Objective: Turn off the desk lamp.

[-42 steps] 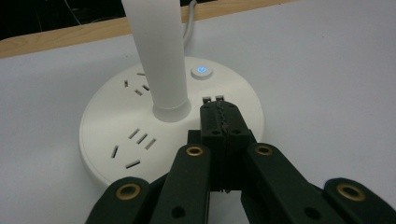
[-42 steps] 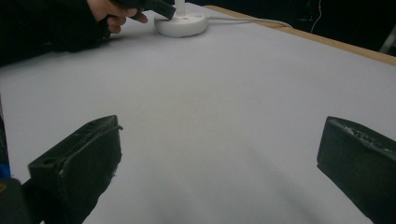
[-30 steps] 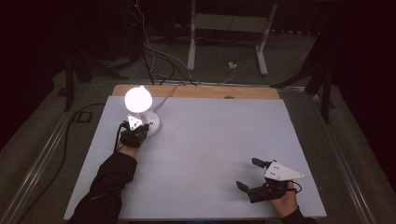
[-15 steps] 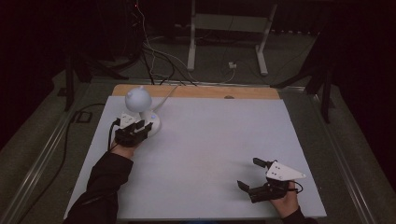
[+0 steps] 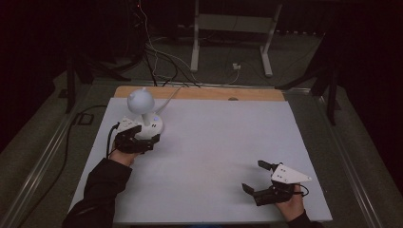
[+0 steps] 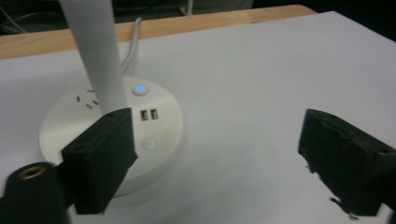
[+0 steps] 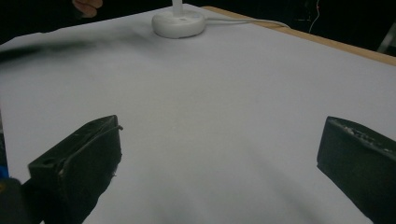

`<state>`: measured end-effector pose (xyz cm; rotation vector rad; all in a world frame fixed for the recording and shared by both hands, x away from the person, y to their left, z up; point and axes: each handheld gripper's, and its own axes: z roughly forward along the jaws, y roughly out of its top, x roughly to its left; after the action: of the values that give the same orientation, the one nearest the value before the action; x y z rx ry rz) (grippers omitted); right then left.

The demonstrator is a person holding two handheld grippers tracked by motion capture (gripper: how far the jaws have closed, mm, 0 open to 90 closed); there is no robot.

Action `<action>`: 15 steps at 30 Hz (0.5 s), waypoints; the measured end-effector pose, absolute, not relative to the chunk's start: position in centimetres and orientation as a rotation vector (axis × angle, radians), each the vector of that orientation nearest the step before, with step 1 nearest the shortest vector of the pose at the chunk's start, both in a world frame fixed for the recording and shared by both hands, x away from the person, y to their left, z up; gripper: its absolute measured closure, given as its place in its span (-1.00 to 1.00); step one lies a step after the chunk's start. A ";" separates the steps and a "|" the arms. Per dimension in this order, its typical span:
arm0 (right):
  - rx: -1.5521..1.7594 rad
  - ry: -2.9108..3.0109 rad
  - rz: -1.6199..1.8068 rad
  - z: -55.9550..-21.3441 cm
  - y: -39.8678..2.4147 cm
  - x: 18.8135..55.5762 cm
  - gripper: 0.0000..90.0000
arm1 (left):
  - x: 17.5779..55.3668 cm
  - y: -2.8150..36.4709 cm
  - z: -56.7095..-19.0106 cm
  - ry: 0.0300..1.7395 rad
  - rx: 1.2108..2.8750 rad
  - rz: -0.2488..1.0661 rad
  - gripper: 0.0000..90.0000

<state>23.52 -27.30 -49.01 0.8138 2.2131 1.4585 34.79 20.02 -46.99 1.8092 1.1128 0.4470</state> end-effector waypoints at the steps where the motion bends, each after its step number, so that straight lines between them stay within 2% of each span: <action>1: 0.814 2.215 1.457 -49.0 -27.3 23.5 -1.00 | 34.6 20.0 -46.9 1.105 1.812 0.436 -0.86; 5: 0.814 2.213 1.459 -49.0 -27.3 23.5 -1.00 | 33.5 19.9 -46.5 1.066 1.834 0.419 -0.99; 15: 0.813 2.216 1.456 -49.0 -27.2 23.5 -1.00 | 30.4 20.4 -47.4 0.958 1.911 0.352 -0.99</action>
<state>23.45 -27.19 -49.01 0.8132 2.2155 1.4563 30.36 20.41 -47.39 1.9105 0.9581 0.3524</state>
